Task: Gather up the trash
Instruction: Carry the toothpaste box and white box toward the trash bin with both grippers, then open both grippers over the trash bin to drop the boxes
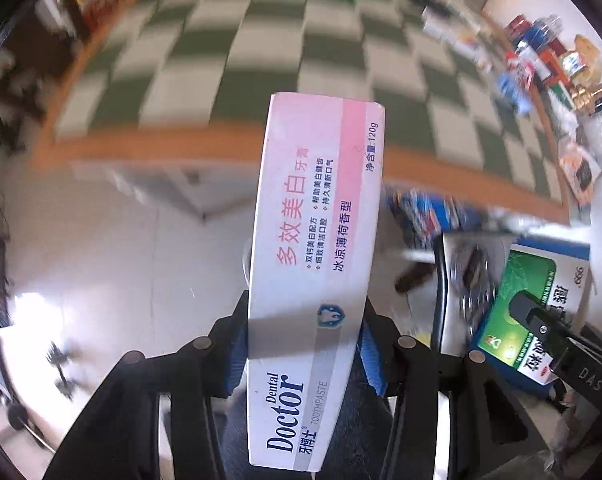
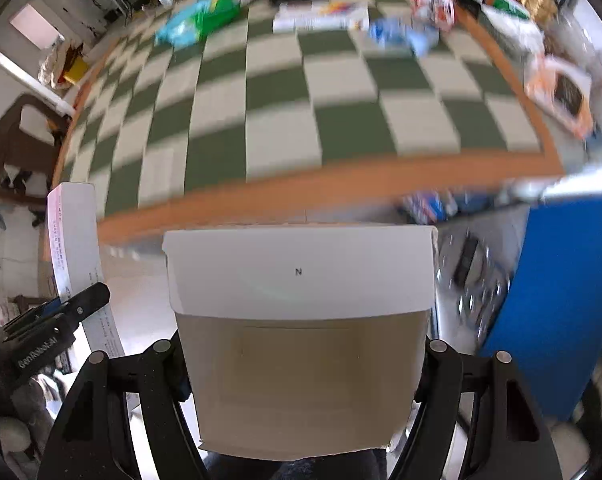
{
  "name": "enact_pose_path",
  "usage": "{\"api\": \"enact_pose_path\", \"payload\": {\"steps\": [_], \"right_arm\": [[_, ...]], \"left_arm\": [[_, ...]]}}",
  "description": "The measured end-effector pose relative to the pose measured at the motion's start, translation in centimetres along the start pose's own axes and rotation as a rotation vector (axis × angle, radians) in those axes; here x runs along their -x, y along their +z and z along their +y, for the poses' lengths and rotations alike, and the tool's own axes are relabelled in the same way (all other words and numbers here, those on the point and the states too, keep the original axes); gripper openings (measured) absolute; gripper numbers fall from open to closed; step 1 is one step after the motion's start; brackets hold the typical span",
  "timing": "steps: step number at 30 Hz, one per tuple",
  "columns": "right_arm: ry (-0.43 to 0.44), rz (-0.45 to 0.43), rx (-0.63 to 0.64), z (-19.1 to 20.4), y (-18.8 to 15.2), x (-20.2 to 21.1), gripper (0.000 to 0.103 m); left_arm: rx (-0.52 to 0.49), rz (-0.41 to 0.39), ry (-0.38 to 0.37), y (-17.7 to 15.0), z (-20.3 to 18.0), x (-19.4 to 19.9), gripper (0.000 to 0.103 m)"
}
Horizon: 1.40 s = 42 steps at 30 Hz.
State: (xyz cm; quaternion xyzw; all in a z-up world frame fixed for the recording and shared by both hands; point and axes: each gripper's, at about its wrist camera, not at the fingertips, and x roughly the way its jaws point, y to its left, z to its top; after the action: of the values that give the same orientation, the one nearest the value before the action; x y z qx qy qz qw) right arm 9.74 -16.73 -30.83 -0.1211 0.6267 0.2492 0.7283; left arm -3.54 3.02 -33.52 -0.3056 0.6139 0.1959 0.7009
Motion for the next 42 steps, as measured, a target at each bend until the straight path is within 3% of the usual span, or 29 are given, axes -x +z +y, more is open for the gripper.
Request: {"api": "enact_pose_path", "payload": {"steps": [4,7,12,17,18,20,21,23,28,30,33,36,42], "right_arm": [[0.031,0.077,-0.046,-0.8,-4.3,-4.5,0.076],[0.057,0.135,-0.097,-2.2,-6.2,-10.7,0.076],[0.092,0.197,-0.164,-4.3,-6.5,-23.0,0.076],[0.157,0.241,-0.180,-4.6,-5.4,-34.7,0.078],[0.173,0.254,-0.173,-4.5,-5.3,-37.1,0.078],[0.185,0.284,-0.153,-4.4,-5.1,-41.0,0.081],[0.186,0.303,-0.147,-4.3,-5.1,-43.1,0.087],[0.180,0.323,-0.141,-4.1,-5.2,-45.7,0.103],[0.141,0.309,-0.123,-4.1,-5.7,-47.8,0.103],[0.078,0.302,-0.100,-3.9,-5.9,-47.5,0.103],[-0.052,0.293,-0.049,-3.2,-6.3,-46.6,0.103],[-0.125,0.280,-0.019,-3.2,-6.3,-45.7,0.103],[-0.137,0.268,0.004,-2.5,-6.4,-41.9,0.103]], "left_arm": [[0.060,0.115,-0.060,-1.6,2.4,-6.6,0.044],[0.109,0.161,-0.091,-1.0,3.9,-12.9,0.044],[0.126,0.221,-0.115,2.0,5.1,-24.8,0.045],[0.095,0.267,-0.146,3.7,5.7,-33.9,0.047],[0.076,0.268,-0.140,4.1,5.7,-35.5,0.058],[0.057,0.251,-0.110,4.2,6.2,-37.0,0.083],[0.055,0.235,-0.095,4.3,6.5,-37.7,0.091],[0.057,0.223,-0.067,4.1,7.2,-38.4,0.098],[0.044,0.158,0.040,3.1,8.5,-37.8,0.100],[0.009,0.100,0.124,2.3,8.6,-36.8,0.100],[-0.017,0.081,0.202,1.5,8.3,-36.0,0.100],[-0.010,0.100,0.194,0.3,8.1,-34.9,0.100],[0.011,0.092,0.188,-0.9,6.6,-31.7,0.100]]}}
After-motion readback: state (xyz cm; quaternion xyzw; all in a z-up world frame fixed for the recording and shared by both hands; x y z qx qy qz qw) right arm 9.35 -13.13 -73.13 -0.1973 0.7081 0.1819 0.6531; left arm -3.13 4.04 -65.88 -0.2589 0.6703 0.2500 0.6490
